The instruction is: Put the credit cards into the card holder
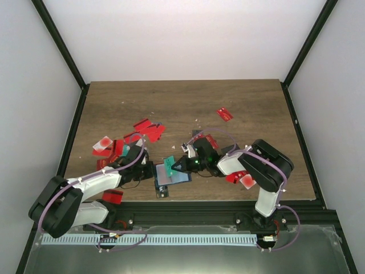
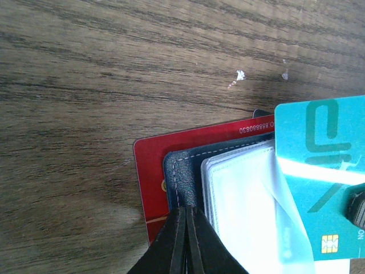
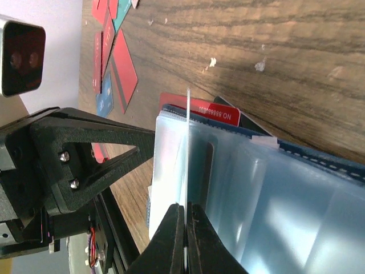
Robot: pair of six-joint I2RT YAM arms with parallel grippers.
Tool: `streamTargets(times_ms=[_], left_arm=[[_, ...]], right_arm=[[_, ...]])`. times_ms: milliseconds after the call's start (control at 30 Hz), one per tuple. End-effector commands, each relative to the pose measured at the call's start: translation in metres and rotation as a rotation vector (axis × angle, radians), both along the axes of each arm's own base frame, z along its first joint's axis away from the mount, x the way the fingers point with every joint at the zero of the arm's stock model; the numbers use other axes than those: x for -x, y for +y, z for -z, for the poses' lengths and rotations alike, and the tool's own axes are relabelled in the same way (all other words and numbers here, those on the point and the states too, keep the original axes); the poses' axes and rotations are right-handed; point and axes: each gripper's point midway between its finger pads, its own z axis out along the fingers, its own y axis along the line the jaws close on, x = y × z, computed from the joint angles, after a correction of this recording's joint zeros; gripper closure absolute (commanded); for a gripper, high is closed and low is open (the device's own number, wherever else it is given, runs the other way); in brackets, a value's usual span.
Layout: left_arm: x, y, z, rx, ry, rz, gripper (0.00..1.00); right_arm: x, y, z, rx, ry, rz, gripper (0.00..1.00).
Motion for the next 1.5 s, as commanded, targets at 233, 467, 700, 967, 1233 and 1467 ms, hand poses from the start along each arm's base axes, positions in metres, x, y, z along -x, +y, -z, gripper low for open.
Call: streamTargets(times_ms=[233, 467, 700, 967, 1233, 1467], left_arm=[[0.007, 0.003, 0.006, 0.006, 0.021, -0.003, 0.96], [0.006, 0.003, 0.005, 0.007, 0.016, -0.005, 0.96], [0.004, 0.002, 0.002, 0.013, 0.004, -0.006, 0.96], [0.003, 0.002, 0.001, 0.009, -0.003, -0.006, 0.96], [0.003, 0.005, 0.0, -0.004, -0.012, -0.011, 0.96], [0.003, 0.006, 0.0, -0.007, -0.012, -0.013, 0.96]], right_arm=[[0.021, 0.008, 0.008, 0.0, 0.116, 0.003, 0.99], [0.038, 0.019, 0.014, 0.006, 0.136, -0.051, 0.99], [0.049, 0.022, 0.021, 0.025, 0.158, -0.08, 0.99], [0.051, 0.021, 0.023, 0.067, 0.172, -0.077, 0.76], [0.04, 0.006, 0.016, 0.214, 0.092, -0.052, 0.61], [0.042, 0.002, 0.018, 0.25, 0.081, -0.068, 0.52]])
